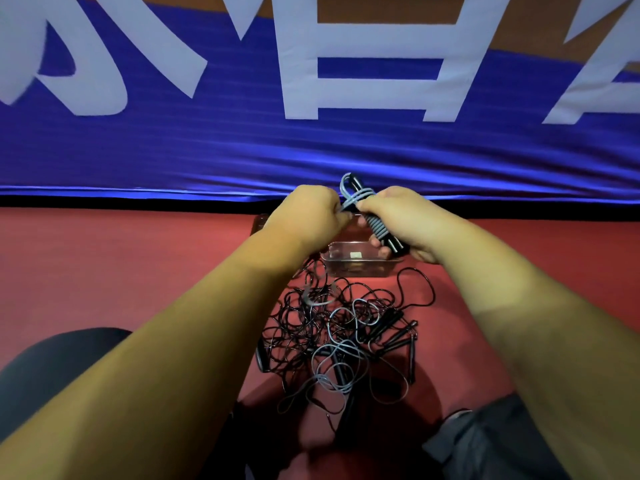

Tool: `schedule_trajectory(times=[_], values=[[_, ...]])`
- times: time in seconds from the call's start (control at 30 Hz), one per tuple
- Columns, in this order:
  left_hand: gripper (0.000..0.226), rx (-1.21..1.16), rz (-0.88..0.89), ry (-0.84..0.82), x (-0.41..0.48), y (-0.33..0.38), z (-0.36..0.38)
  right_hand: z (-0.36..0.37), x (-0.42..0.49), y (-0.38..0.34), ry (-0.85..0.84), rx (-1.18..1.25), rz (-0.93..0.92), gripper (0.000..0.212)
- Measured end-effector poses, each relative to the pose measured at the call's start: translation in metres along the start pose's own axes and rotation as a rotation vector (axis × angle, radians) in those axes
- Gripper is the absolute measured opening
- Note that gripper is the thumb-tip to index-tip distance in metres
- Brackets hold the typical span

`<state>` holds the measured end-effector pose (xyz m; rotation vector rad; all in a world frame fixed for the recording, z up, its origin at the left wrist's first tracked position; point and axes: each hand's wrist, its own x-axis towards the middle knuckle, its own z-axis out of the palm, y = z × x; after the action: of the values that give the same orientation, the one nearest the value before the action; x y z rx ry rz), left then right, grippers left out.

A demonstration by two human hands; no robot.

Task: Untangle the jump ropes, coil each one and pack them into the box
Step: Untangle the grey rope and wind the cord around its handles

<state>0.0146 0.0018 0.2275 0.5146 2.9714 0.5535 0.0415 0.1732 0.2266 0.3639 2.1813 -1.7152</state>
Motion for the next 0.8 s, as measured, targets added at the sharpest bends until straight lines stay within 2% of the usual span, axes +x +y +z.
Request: schedule_trajectory(times=[0.07,0.17,0.27,0.33,0.43,0.5,0.57,0.67,0.8], values=[[0.031,-0.235,-0.028,-0.069,0.000,0.000,0.002,0.001,-0.004,-0.004,0.014,0.103,0.027,0.020],[0.019,-0.871,-0.082,-0.246,-0.001,0.000,0.004,-0.001,-0.005,-0.007,0.026,0.152,0.041,0.038],[0.019,-1.145,0.002,-0.280,0.002,-0.006,-0.003,-0.003,-0.003,-0.007,0.065,0.193,0.050,0.051],[0.032,-1.255,0.012,-0.324,0.002,-0.007,-0.009,-0.003,-0.004,-0.007,0.065,0.200,0.050,0.049],[0.041,-1.259,0.000,-0.323,-0.001,-0.009,-0.011,-0.004,-0.007,-0.010,0.027,0.204,0.059,0.049],[0.031,-1.193,0.000,-0.354,-0.001,-0.012,-0.008,-0.006,-0.007,-0.012,0.019,0.185,0.067,0.051],[0.024,-1.126,-0.019,-0.451,-0.003,-0.014,-0.009,-0.007,-0.007,-0.014,0.022,0.157,0.071,0.049],[0.022,-1.074,-0.113,-0.560,-0.004,-0.015,-0.010,-0.006,-0.009,-0.012,0.036,0.115,0.060,0.046],[0.025,-0.948,-0.257,-0.598,-0.004,-0.013,-0.006,-0.002,-0.011,-0.009,0.054,0.088,0.050,0.042]])
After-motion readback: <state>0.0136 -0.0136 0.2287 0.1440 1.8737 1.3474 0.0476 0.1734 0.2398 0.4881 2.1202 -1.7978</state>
